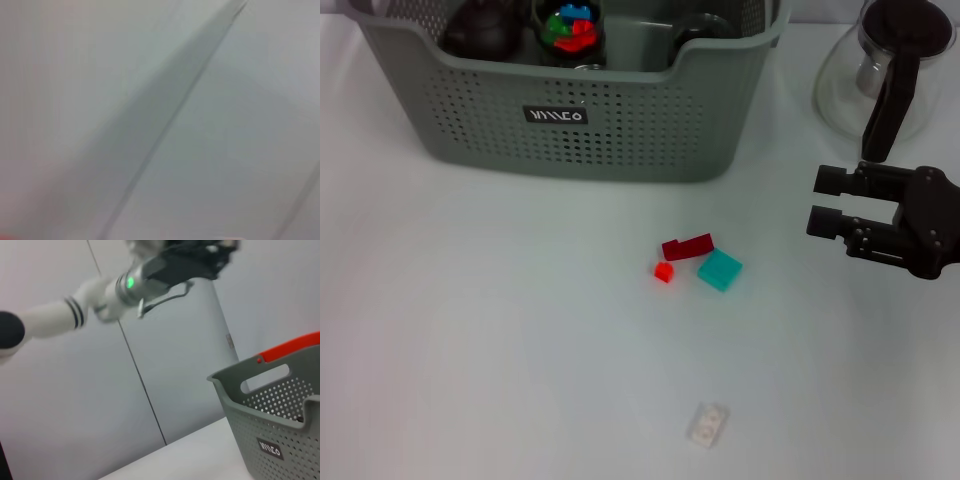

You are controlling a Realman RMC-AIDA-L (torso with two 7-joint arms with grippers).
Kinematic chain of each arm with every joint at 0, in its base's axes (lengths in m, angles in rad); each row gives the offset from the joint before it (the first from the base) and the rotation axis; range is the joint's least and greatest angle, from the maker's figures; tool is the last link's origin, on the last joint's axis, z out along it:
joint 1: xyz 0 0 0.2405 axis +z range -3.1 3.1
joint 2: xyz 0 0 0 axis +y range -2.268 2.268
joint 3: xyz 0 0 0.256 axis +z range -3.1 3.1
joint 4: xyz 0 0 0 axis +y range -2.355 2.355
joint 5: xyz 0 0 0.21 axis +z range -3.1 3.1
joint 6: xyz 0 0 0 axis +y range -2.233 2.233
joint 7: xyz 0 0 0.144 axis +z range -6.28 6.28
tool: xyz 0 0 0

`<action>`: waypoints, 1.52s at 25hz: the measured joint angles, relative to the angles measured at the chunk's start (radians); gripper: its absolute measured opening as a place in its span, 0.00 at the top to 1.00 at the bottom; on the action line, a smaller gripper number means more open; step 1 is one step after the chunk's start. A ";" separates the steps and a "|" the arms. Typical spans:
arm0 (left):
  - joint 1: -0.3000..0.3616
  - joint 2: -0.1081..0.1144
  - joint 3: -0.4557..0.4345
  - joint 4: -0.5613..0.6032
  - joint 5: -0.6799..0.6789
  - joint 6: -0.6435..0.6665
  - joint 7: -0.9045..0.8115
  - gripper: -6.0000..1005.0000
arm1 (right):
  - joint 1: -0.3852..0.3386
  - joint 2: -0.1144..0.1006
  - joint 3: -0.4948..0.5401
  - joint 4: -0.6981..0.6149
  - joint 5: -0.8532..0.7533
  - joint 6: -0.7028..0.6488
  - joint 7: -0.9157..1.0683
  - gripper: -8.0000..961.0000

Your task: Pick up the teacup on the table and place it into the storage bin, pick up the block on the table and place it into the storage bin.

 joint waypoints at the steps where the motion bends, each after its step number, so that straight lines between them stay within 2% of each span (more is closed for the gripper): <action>1: -0.020 0.016 0.029 0.008 0.035 -0.034 -0.019 0.79 | 0.000 0.001 0.000 0.000 0.000 0.000 0.000 0.36; 2: -0.054 0.039 0.078 0.019 0.103 -0.093 -0.051 0.79 | -0.001 0.002 0.000 0.000 -0.001 0.001 -0.001 0.36; 4: -0.115 0.061 0.152 0.026 0.254 -0.201 -0.106 0.79 | -0.001 0.004 0.000 0.000 -0.003 0.001 -0.001 0.36; 6: -0.148 0.054 0.187 0.032 0.356 -0.265 -0.130 0.78 | 0.000 0.005 0.000 0.000 -0.003 0.001 -0.001 0.36; 11: -0.206 -0.021 0.292 0.038 0.684 -0.462 -0.199 0.78 | 0.001 0.005 0.000 0.000 0.000 0.001 0.000 0.36; 13: -0.221 -0.066 0.342 0.038 0.867 -0.546 -0.259 0.78 | 0.000 0.005 0.000 0.000 0.000 0.001 0.001 0.36; 17: -0.240 -0.132 0.357 0.046 1.069 -0.609 -0.318 0.78 | 0.000 0.005 0.000 0.000 0.001 0.003 0.003 0.36; 19: -0.245 -0.149 0.357 0.048 1.099 -0.625 -0.328 0.77 | 0.000 0.006 0.000 0.000 0.001 0.004 0.003 0.36; 20: -0.245 -0.149 0.357 0.048 1.099 -0.625 -0.328 0.77 | 0.001 0.007 0.000 0.000 0.001 0.004 0.003 0.36; 21: -0.249 -0.162 0.368 0.042 1.110 -0.643 -0.327 0.77 | 0.001 0.007 0.000 0.000 0.001 0.004 0.003 0.36; 26: -0.243 -0.176 0.388 0.038 1.116 -0.690 -0.334 0.77 | -0.002 0.007 0.000 0.000 0.001 0.005 0.006 0.36; 30: -0.240 -0.178 0.376 0.040 1.117 -0.690 -0.336 0.76 | -0.005 0.007 0.000 0.000 0.001 0.006 0.006 0.36; 35: -0.199 -0.189 0.326 0.116 1.053 -0.671 -0.339 0.57 | -0.005 0.007 0.000 0.002 0.001 0.006 0.003 0.36; 38: -0.116 -0.209 0.252 0.244 0.872 -0.614 -0.261 0.41 | -0.005 0.007 0.001 0.002 0.001 0.006 0.004 0.36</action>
